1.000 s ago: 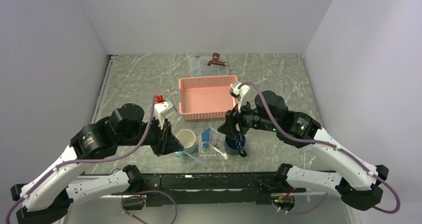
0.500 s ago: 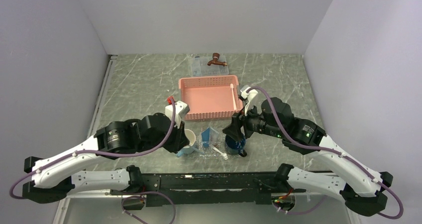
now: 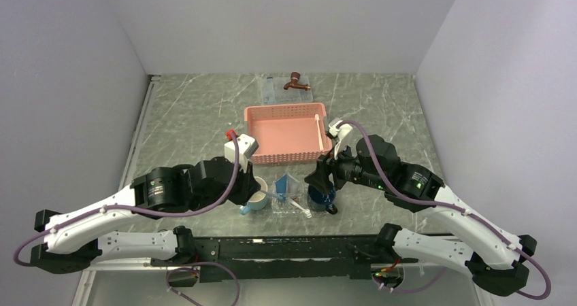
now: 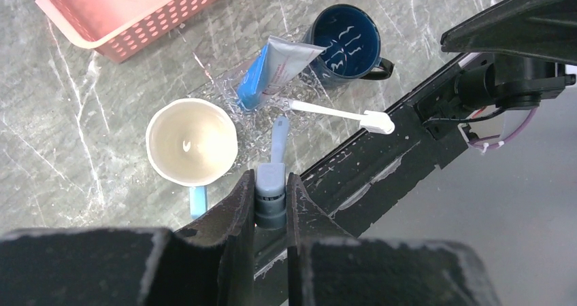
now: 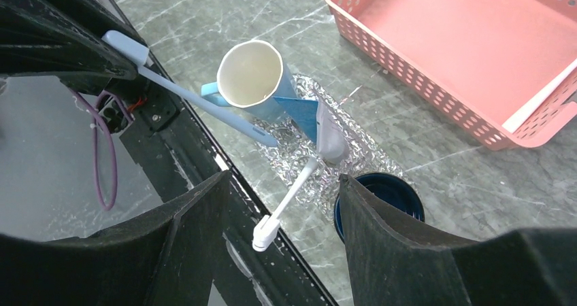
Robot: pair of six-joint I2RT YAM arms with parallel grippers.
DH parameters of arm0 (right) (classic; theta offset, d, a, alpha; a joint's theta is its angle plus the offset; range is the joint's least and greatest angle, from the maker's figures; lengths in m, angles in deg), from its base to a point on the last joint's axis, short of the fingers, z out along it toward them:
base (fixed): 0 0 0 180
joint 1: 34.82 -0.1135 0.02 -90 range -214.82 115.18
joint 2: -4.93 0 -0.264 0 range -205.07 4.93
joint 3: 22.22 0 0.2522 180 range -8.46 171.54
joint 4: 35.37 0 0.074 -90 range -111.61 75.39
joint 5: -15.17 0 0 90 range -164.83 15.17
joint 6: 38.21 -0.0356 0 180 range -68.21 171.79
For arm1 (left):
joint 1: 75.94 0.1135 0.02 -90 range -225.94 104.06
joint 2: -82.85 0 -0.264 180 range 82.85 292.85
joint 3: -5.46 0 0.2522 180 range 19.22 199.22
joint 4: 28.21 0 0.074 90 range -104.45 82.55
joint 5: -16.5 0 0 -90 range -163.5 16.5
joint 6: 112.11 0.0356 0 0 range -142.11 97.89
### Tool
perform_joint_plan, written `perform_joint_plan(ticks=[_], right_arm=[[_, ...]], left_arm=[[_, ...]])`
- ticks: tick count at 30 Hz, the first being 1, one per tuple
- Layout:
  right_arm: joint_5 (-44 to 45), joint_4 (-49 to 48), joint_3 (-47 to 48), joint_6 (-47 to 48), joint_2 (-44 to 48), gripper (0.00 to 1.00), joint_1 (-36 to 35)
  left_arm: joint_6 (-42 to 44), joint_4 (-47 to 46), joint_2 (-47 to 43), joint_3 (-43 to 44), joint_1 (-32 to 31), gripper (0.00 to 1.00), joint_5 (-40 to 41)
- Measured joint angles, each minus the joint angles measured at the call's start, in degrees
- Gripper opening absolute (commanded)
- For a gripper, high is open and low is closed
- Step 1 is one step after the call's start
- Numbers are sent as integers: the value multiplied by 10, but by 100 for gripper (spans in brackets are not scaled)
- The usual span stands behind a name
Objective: Prepare toiletry sets of a toothbrush and toothpaste on the tray
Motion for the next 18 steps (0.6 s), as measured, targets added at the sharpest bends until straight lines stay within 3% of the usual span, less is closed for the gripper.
perform_joint_plan(ticks=[18], right_arm=[[0,-11,-7,-4,-2,62,0]], left_arm=[[-7,-4,26,-21,-60,0,64]])
